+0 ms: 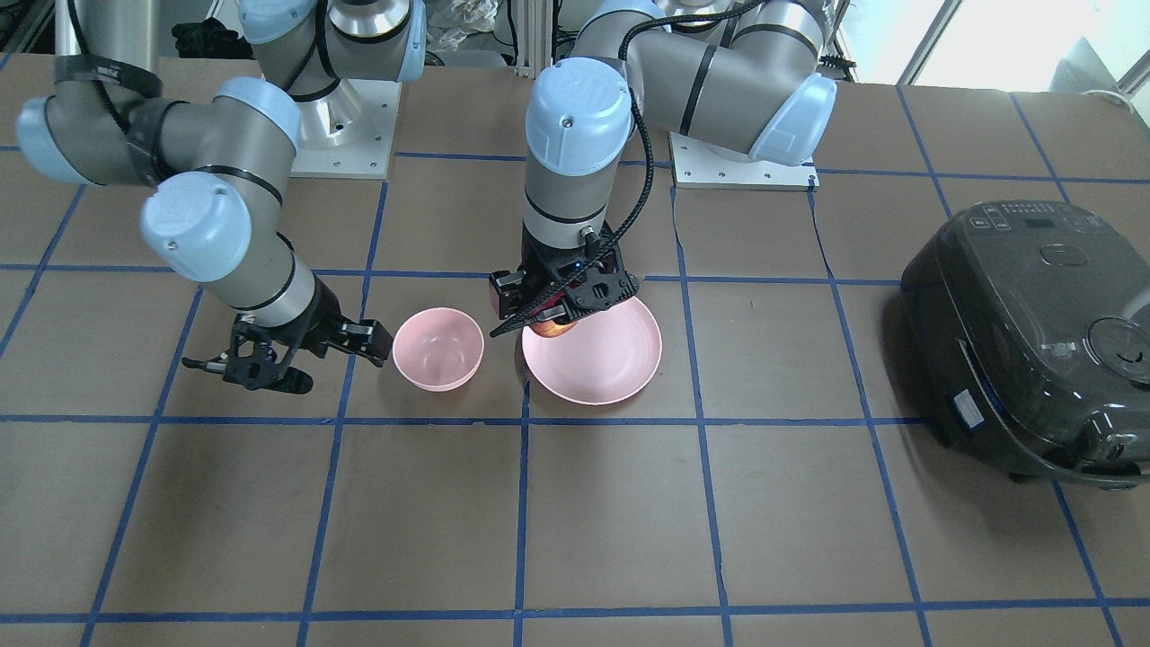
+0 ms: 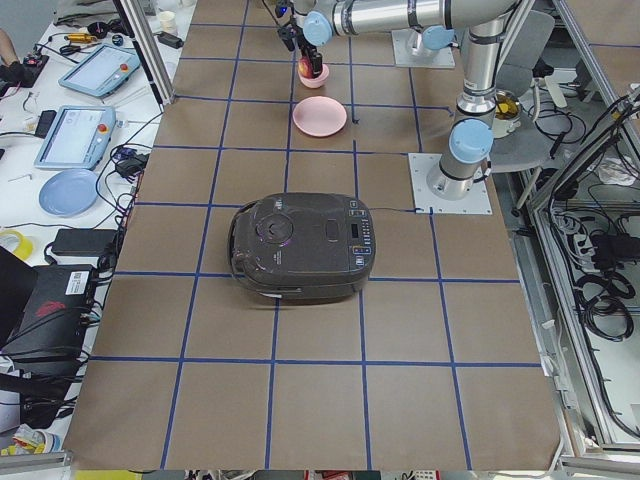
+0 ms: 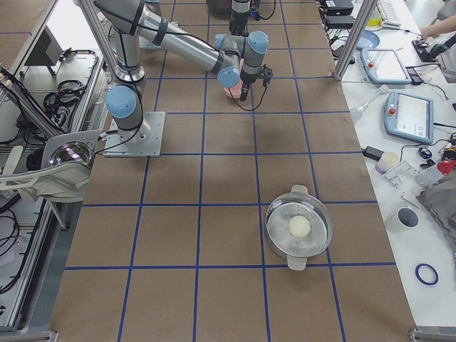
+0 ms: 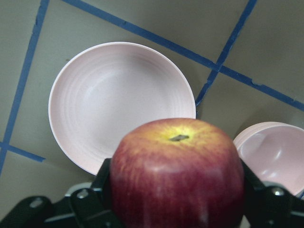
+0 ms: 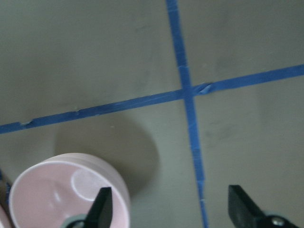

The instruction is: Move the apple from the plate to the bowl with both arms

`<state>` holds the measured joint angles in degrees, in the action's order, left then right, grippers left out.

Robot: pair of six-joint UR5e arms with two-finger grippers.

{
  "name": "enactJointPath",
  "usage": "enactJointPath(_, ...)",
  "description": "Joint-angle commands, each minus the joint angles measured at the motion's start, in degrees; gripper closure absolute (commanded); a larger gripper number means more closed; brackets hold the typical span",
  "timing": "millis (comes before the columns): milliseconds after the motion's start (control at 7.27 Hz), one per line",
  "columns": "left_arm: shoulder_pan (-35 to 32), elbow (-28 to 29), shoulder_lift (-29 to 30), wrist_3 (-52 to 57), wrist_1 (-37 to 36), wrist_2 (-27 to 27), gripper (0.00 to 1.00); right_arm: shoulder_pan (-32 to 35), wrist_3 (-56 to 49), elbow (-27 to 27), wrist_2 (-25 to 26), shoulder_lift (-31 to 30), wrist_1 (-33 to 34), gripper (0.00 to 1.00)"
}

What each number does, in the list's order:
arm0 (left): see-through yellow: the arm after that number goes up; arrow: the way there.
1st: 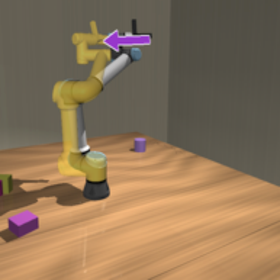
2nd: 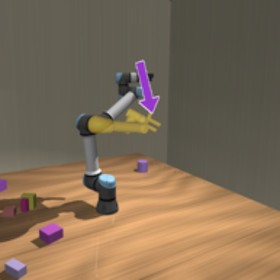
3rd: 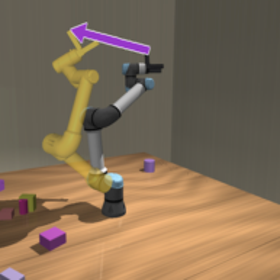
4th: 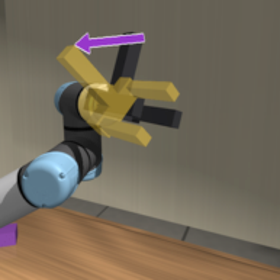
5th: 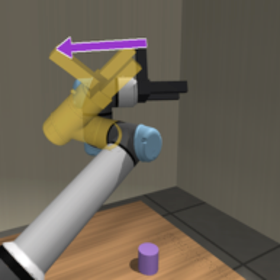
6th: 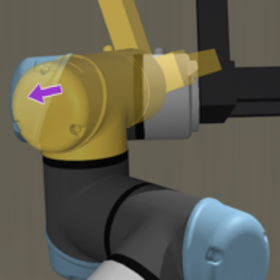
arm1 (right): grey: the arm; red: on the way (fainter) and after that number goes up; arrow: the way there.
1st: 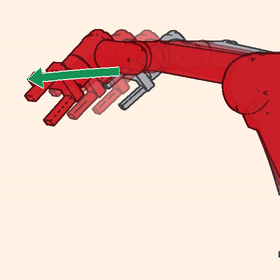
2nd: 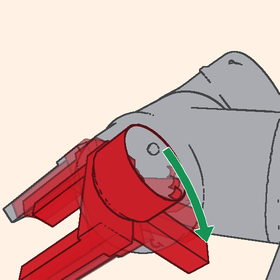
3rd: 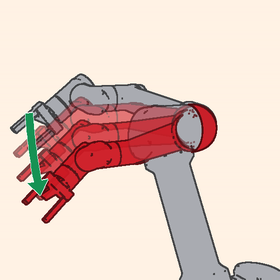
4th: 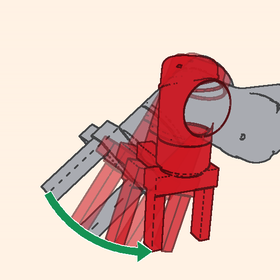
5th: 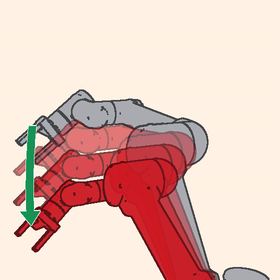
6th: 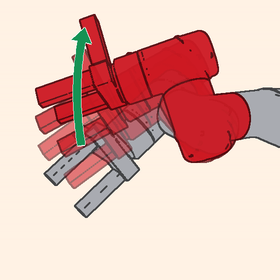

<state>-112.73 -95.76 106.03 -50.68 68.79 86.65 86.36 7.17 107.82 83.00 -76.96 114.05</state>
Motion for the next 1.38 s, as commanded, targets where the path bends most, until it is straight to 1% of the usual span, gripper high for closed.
enactJointPath(0,-5.4,0.0,4.6,-10.2,-8.8,-1.5,1.00,-9.8,-14.7,-2.0,6.9,-2.7,-5.1,0.00)
enactJointPath(138,-7.3,0.1,7.1,-13.6,-12.9,-1.6,1.00,-12.5,-15.9,-1.6,7.3,-4.7,-6.0,0.00)
enactJointPath(275,-8.5,0.1,9.3,-14.4,-14.6,-1.5,1.00,-12.9,-16.0,-1.9,7.3,-5.0,-7.5,0.00)
enactJointPath(412,-9.1,0.1,11.3,-14.7,-16.7,-1.5,1.00,-13.0,-16.1,-2.0,8.5,-5.3,-7.2,0.00)
enactJointPath(550,-10.1,0.1,12.7,-14.7,-18.4,-1.4,1.00,-13.1,-16.0,-1.9,8.7,-5.3,-6.5,0.00)
enactJointPath(825,-10.2,0.4,14.4,-14.6,-19.4,-1.4,1.00,-13.9,-16.0,-2.0,9.0,-5.3,-5.9,0.00)
enactJointPath(962,-10.2,0.4,14.8,-13.7,-19.5,-1.0,0.01,-14.0,-16.0,-2.0,9.0,-5.3,-5.9,0.00)
enactJointPath(1238,-10.1,2.1,14.4,-11.6,-19.5,-0.9,0.00,-14.0,-16.0,-2.1,9.2,-5.3,-5.9,0.00)
